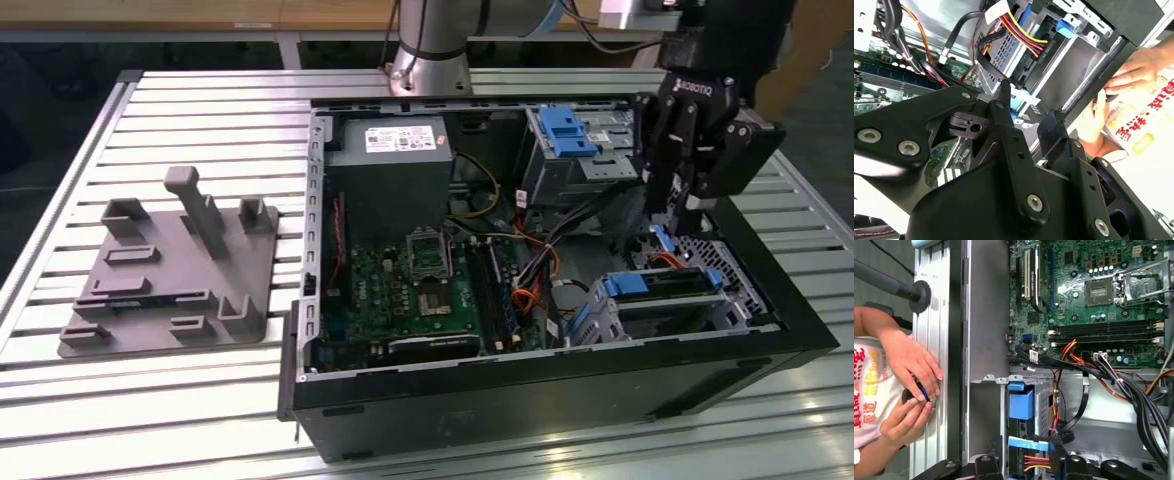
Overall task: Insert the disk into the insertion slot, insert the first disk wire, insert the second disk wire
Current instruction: 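Insert the second disk wire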
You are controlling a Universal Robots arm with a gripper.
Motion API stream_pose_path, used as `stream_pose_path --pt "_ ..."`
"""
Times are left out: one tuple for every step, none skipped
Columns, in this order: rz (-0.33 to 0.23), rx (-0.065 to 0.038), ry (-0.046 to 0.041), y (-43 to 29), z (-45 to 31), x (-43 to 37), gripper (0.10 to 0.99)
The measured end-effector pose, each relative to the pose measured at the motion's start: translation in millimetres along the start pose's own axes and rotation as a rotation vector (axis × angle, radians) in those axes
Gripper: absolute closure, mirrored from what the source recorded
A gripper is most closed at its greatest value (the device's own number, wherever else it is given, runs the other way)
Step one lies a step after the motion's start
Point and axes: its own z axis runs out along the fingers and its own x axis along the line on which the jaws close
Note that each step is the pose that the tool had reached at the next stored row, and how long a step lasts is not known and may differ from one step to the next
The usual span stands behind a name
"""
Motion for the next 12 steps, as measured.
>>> stream_pose_path --pt "0.000 0.000 0.0042 0.0 0.9 -0.4 0.592" --pt "0.000 0.000 0.0081 0.0 2.0 -0.9 0.592" --pt "0.000 0.000 0.0108 0.0 3.1 -1.4 0.592" --pt "0.000 0.000 0.0131 0.1 4.2 -2.1 0.592" --pt "0.000 0.000 0.0152 0.1 5.1 -2.8 0.592" --pt "0.000 0.000 0.0180 0.0 6.1 -3.7 0.592" --pt "0.001 0.000 0.0217 0.0 6.8 -4.7 0.592" --pt "0.001 0.000 0.0262 0.0 7.5 -5.6 0.592" --pt "0.001 0.000 0.0308 0.0 8.0 -6.6 0.592" --pt "0.001 0.000 0.0360 0.0 8.2 -7.6 0.592" --pt "0.001 0.000 0.0413 0.0 8.3 -8.6 0.592" --pt "0.000 0.001 0.0445 0.0 8.5 -9.3 0.592"
